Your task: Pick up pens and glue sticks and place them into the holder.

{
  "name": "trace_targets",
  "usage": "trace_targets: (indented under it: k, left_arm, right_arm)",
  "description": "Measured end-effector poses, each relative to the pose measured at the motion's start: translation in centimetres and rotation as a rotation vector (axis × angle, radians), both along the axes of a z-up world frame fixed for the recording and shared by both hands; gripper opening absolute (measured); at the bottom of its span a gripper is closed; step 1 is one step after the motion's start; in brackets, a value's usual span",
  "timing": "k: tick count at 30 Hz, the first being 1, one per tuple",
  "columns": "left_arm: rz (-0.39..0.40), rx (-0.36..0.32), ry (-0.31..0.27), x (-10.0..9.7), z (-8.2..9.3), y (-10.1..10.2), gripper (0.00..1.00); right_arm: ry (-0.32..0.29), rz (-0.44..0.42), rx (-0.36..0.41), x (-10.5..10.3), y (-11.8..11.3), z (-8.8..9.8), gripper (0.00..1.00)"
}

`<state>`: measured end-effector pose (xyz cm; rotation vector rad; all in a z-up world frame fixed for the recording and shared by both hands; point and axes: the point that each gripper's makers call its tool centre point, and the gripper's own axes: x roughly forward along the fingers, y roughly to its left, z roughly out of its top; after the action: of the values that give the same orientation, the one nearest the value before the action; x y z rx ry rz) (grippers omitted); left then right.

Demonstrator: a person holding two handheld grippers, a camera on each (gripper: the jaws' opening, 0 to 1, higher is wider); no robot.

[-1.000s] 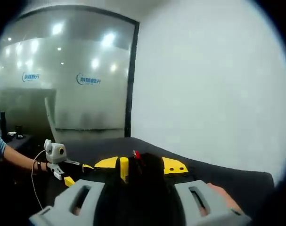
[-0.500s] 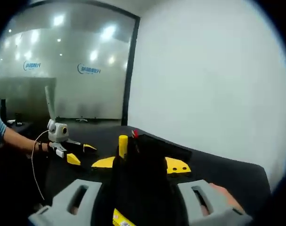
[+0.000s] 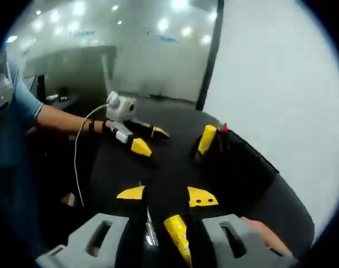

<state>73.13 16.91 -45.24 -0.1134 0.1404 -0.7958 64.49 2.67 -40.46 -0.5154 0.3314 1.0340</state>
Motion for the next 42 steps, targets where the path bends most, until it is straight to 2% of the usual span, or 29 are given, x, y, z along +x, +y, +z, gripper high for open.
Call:
trace_targets:
  k: [7,11,21,29,36,42]
  left_arm:
    - [0.006,-0.004,-0.005,0.0,0.1,0.1,0.81]
    - [0.010,-0.004,-0.003,-0.2,0.1,0.0,0.81]
    - [0.011,-0.010,-0.003,0.1,0.2,0.2,0.80]
    - [0.010,-0.003,-0.004,0.0,0.1,0.2,0.79]
    - [0.015,-0.004,-0.002,0.5,0.1,0.4,0.79]
    - [0.018,-0.004,-0.003,0.6,0.1,0.5,0.79]
  right_arm:
    - [0.016,0.042,-0.093,-0.5,1.7,-1.4,0.23]
    - [0.058,0.080,-0.151,-1.1,2.5,-2.6,0.21]
    - [0.128,0.110,-0.289,-1.3,4.0,-5.9,0.18]
    - [0.116,0.118,-0.413,-0.3,4.8,-7.8,0.15]
    - [0.138,0.139,-0.428,-0.1,5.5,-8.4,0.12]
    - [0.151,0.138,-0.467,0.2,5.5,-9.2,0.06]
